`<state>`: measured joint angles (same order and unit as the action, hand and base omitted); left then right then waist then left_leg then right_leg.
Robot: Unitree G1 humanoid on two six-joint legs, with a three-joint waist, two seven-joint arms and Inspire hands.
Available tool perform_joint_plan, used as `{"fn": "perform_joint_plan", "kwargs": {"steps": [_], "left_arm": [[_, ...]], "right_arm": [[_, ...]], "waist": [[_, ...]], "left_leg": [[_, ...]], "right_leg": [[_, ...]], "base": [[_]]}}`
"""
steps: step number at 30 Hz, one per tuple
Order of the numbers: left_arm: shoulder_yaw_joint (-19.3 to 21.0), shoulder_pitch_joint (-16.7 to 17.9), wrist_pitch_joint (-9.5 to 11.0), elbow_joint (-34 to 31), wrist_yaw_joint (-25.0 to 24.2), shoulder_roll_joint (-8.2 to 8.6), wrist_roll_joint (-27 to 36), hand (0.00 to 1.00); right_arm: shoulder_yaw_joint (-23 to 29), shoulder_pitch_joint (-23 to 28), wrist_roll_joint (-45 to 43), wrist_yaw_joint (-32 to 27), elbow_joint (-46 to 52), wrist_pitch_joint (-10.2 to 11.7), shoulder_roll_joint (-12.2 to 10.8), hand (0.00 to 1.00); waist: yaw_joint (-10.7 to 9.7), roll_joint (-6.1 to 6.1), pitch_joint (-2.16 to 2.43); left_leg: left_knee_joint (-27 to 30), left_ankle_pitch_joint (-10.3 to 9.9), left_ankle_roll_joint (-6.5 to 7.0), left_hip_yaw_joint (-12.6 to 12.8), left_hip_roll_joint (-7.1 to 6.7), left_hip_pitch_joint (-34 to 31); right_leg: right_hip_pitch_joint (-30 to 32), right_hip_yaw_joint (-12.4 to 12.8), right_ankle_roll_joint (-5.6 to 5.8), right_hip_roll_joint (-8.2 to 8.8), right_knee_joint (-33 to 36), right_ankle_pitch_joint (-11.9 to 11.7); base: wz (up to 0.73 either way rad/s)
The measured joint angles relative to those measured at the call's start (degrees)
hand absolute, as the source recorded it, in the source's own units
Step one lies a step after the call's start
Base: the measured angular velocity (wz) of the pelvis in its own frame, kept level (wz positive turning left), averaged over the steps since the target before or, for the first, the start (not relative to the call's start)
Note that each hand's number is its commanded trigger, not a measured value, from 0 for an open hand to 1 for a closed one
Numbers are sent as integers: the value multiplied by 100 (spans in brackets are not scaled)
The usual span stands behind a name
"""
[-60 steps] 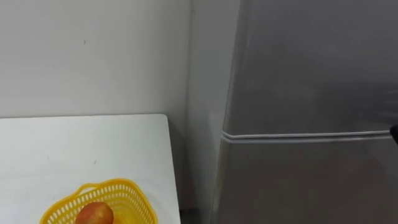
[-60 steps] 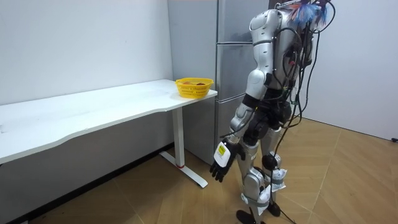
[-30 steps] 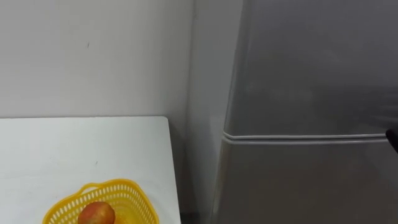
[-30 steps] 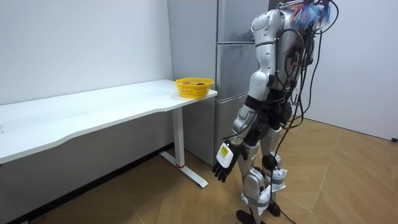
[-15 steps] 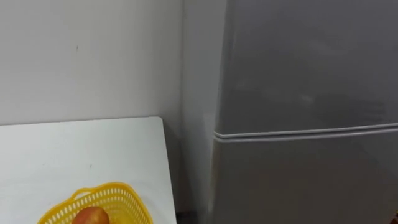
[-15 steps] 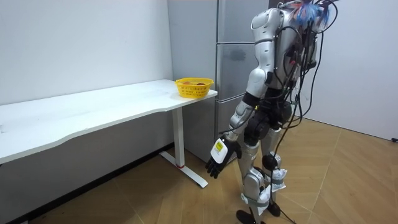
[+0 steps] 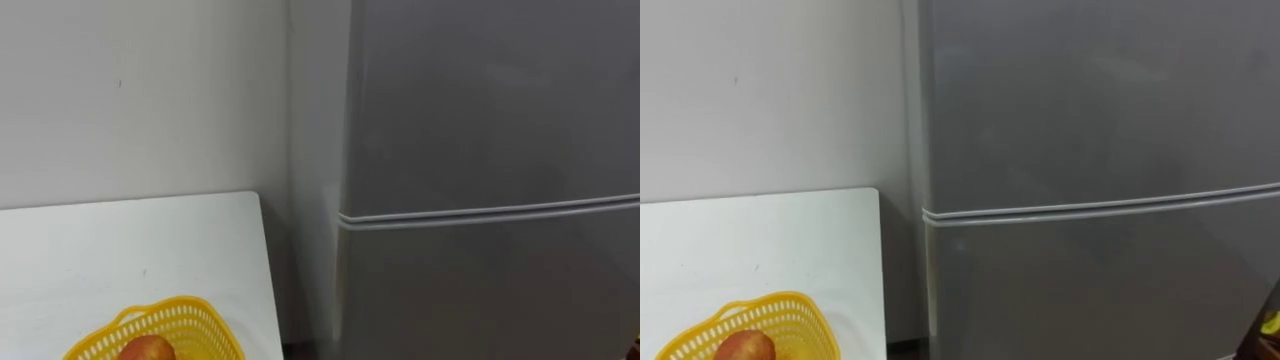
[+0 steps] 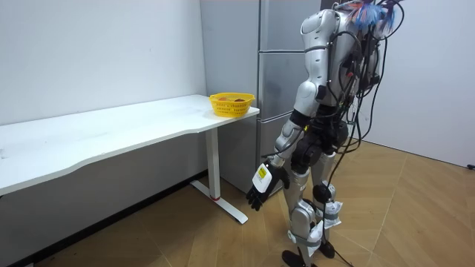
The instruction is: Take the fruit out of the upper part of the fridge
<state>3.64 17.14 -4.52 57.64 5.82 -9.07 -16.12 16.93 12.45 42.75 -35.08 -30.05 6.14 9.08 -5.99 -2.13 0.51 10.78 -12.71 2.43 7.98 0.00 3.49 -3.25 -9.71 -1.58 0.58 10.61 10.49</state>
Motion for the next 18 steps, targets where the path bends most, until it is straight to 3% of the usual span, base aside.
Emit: {"fn": "perform_joint_plan", "kwargs": {"steps": [5,13,18], "left_arm": [[1,-11,110,38,-33,70,64,0],[-44,-51,131,86,-158,92,128,0],[-5,-170,93,190,-256,121,202,0]], "right_arm": [[-334,-15,-311,592,-1460,0,-64,0],[-697,-12,-547,1578,-2704,-28,-63,0],[-685,-82,-1187,2090,-3560,-409,-66,0]], "waist": [[19,63,-12],[8,82,-42],[13,89,-49]], "left_leg": [[-8,0,0,-1,-7,22],[-24,0,0,-3,-13,84],[-125,-3,4,-59,-42,217]], "right_leg": [[28,38,11,-3,7,20],[-29,64,14,-6,-4,32],[-138,26,40,20,-18,88]], "base": [[0],[0],[4]]}}
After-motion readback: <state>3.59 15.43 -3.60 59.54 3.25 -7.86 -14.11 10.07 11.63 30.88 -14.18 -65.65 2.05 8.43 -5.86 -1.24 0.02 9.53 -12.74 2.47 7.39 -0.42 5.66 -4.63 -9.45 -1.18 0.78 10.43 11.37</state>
